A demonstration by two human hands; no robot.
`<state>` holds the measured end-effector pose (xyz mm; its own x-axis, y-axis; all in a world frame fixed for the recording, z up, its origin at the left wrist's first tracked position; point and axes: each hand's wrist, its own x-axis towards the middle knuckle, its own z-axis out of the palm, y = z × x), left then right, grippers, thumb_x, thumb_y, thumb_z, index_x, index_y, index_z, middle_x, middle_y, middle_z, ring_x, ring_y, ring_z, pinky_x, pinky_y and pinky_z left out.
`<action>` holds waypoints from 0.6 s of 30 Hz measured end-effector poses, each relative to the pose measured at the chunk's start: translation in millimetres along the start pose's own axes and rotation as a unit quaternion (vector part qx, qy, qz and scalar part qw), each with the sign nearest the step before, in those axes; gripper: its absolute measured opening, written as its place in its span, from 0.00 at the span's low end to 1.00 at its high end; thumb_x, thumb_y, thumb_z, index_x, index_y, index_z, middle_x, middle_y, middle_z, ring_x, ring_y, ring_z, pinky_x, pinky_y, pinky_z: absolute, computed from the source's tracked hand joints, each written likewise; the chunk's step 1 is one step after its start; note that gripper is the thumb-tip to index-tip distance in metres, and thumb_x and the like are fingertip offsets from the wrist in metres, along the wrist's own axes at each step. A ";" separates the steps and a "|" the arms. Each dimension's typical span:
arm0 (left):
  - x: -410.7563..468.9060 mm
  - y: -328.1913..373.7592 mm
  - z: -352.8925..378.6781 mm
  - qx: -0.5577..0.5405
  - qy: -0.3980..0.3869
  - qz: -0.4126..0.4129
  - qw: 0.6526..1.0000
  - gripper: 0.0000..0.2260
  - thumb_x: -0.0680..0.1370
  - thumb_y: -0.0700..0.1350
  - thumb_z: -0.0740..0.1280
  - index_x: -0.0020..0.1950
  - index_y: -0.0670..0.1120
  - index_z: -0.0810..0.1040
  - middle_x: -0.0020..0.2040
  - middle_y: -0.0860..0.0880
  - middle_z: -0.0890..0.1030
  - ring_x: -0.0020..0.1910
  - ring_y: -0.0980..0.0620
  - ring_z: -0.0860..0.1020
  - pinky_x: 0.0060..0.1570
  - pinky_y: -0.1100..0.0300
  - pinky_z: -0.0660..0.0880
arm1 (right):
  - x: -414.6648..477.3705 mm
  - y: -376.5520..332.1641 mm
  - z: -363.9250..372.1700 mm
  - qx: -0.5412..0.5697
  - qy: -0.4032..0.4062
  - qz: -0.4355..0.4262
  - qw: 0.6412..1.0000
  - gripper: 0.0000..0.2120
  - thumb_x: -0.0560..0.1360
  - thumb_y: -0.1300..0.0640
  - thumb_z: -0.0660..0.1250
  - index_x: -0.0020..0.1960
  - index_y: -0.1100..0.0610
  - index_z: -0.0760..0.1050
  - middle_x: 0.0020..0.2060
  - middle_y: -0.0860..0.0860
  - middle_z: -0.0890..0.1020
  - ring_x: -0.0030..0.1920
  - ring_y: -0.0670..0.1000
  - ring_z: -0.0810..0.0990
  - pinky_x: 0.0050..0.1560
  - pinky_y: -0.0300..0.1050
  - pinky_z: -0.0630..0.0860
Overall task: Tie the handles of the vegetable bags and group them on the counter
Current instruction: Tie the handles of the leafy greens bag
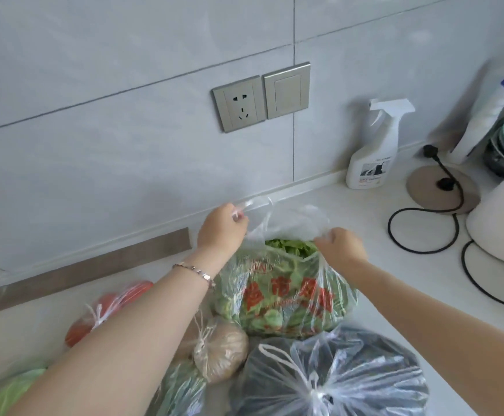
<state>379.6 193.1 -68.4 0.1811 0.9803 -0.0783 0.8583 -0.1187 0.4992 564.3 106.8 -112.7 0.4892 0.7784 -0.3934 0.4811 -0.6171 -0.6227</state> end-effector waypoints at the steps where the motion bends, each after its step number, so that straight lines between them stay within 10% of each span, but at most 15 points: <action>1: 3.1 -1.6 0.5 -0.035 0.016 0.006 0.999 0.10 0.78 0.46 0.58 0.40 0.43 0.70 0.36 0.47 0.75 0.34 0.46 0.73 0.31 0.58 0.64 | 3.9 0.4 0.5 0.036 0.006 -0.011 0.999 0.10 0.75 0.55 0.58 0.36 0.57 0.68 0.35 0.53 0.71 0.40 0.55 0.72 0.36 0.44 0.68; 5: 2.5 -3.1 -13.1 -0.232 0.163 -0.025 0.959 0.11 0.80 0.42 0.55 0.39 0.46 0.72 0.33 0.51 0.76 0.33 0.53 0.74 0.35 0.59 0.68 | 3.2 -1.4 -13.8 0.166 0.041 -0.039 0.984 0.11 0.76 0.56 0.57 0.43 0.64 0.71 0.35 0.54 0.74 0.31 0.51 0.68 0.29 0.42 0.63; 7: 10.3 -6.2 -25.4 -0.448 0.223 -0.122 0.857 0.13 0.79 0.39 0.55 0.40 0.50 0.75 0.33 0.47 0.77 0.29 0.53 0.77 0.39 0.57 0.71 | -0.9 -0.4 -22.8 0.185 0.051 -0.067 0.979 0.13 0.77 0.57 0.56 0.45 0.66 0.72 0.34 0.54 0.74 0.30 0.51 0.67 0.25 0.37 0.63; 10: 11.0 -18.6 -45.3 -0.685 0.164 -0.219 0.676 0.18 0.80 0.40 0.53 0.69 0.38 0.66 0.27 0.44 0.77 0.31 0.50 0.78 0.44 0.55 0.75 | -9.7 4.3 -35.4 0.228 0.092 -0.135 0.960 0.13 0.76 0.57 0.59 0.42 0.68 0.72 0.34 0.55 0.74 0.35 0.49 0.70 0.31 0.29 0.65; 14: -16.4 -26.6 -58.8 -0.694 0.125 -0.219 0.674 0.14 0.80 0.41 0.54 0.64 0.42 0.67 0.37 0.40 0.76 0.38 0.45 0.78 0.53 0.52 0.74 | -30.1 -3.2 -47.9 0.305 0.034 -0.212 0.928 0.11 0.71 0.57 0.59 0.44 0.59 0.79 0.45 0.43 0.80 0.44 0.32 0.75 0.47 0.22 0.67; 18: -37.6 -25.7 -64.7 -0.675 0.099 -0.228 0.694 0.06 0.79 0.43 0.56 0.45 0.49 0.72 0.42 0.42 0.77 0.36 0.47 0.82 0.52 0.57 0.74 | -42.7 -15.7 -47.6 0.314 -0.054 -0.212 0.924 0.17 0.68 0.57 0.63 0.36 0.74 0.74 0.35 0.64 0.80 0.37 0.51 0.78 0.42 0.40 0.71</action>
<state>319.6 169.5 -22.4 -0.1460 0.8856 -0.4409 -0.4526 0.3365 0.8258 570.5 77.8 -54.0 0.2618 0.9627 -0.0689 0.0782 -0.0923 -0.9927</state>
